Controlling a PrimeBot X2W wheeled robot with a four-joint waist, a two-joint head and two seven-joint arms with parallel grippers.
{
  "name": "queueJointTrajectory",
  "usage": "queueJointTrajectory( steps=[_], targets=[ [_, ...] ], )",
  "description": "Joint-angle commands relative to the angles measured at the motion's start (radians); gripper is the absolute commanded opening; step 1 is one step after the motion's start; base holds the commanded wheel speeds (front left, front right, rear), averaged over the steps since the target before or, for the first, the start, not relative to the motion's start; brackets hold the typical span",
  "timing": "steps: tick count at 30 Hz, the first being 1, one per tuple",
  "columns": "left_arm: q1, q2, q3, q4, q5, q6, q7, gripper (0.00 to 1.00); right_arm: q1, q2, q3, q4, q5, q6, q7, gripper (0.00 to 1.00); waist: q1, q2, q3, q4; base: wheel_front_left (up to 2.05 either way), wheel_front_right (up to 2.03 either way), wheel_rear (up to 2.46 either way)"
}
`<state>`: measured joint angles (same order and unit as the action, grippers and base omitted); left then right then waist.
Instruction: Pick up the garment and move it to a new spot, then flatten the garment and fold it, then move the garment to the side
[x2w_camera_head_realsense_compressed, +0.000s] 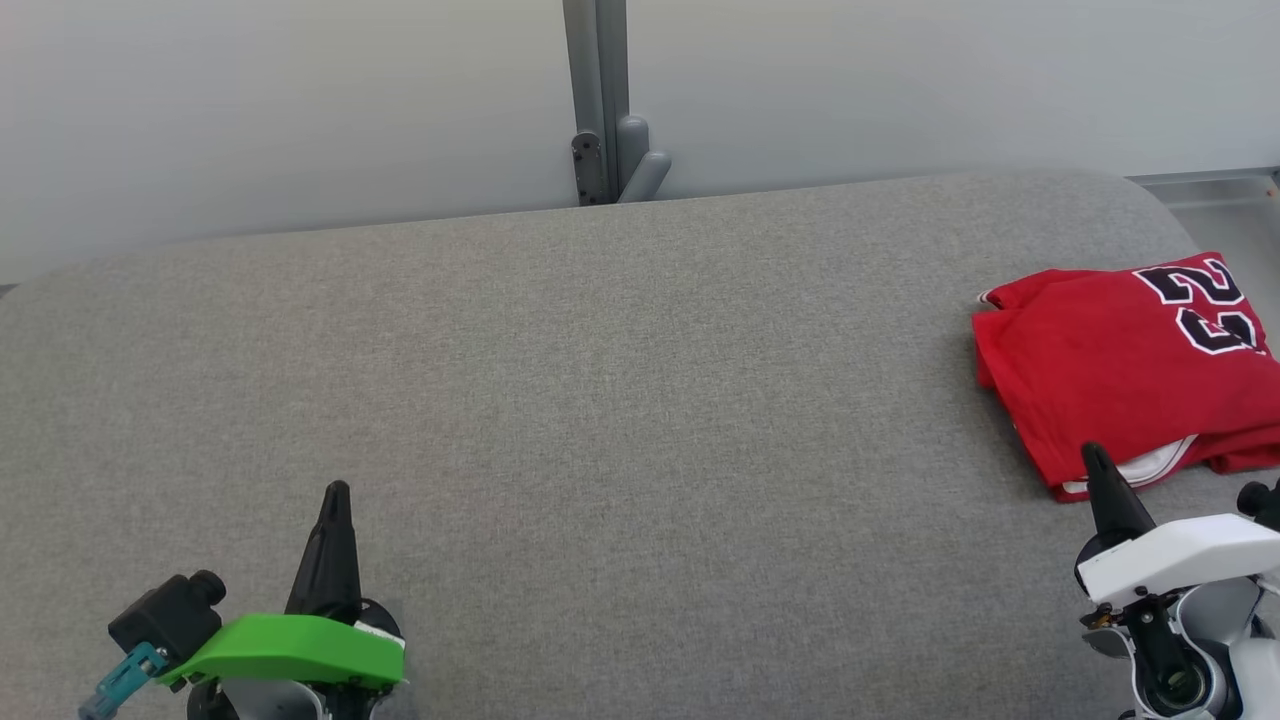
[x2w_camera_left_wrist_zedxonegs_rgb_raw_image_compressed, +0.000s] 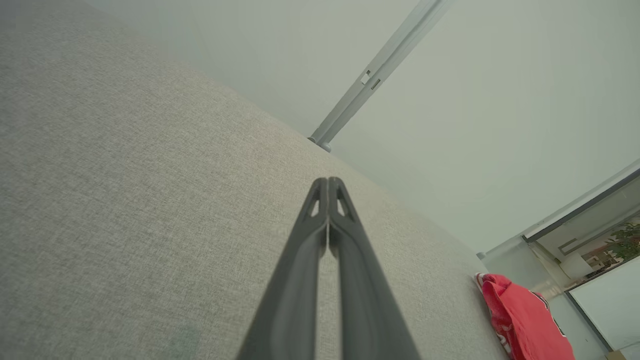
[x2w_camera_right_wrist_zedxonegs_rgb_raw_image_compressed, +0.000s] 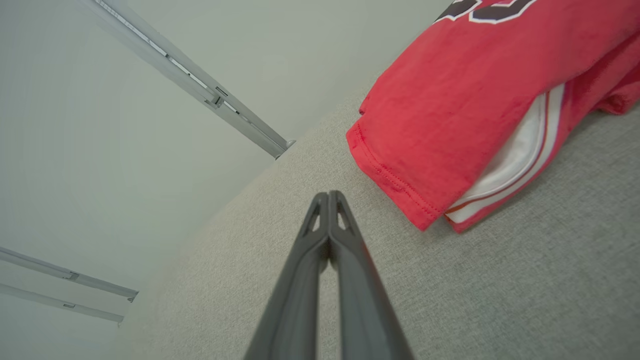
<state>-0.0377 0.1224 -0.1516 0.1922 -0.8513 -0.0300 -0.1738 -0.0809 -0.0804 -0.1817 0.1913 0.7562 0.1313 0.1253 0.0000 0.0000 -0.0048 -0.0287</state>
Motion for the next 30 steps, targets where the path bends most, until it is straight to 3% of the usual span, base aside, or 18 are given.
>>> queueJointTrajectory(
  steps=[1,30],
  targets=[
    [-0.031,0.002,0.001,-0.007,-0.032,-0.008,-0.006,0.0,-0.032,-0.01,-0.011,-0.003,0.029,0.0,0.008,0.0,0.0,0.0,0.0,0.0,0.0,0.0,0.0],
    [-0.098,-0.029,-0.021,0.055,-0.362,-0.049,-0.028,0.0,-0.123,-0.017,-0.099,0.115,0.352,0.0,0.125,0.0,0.0,0.0,0.005,0.01,0.0,0.0,0.0]
  ],
)
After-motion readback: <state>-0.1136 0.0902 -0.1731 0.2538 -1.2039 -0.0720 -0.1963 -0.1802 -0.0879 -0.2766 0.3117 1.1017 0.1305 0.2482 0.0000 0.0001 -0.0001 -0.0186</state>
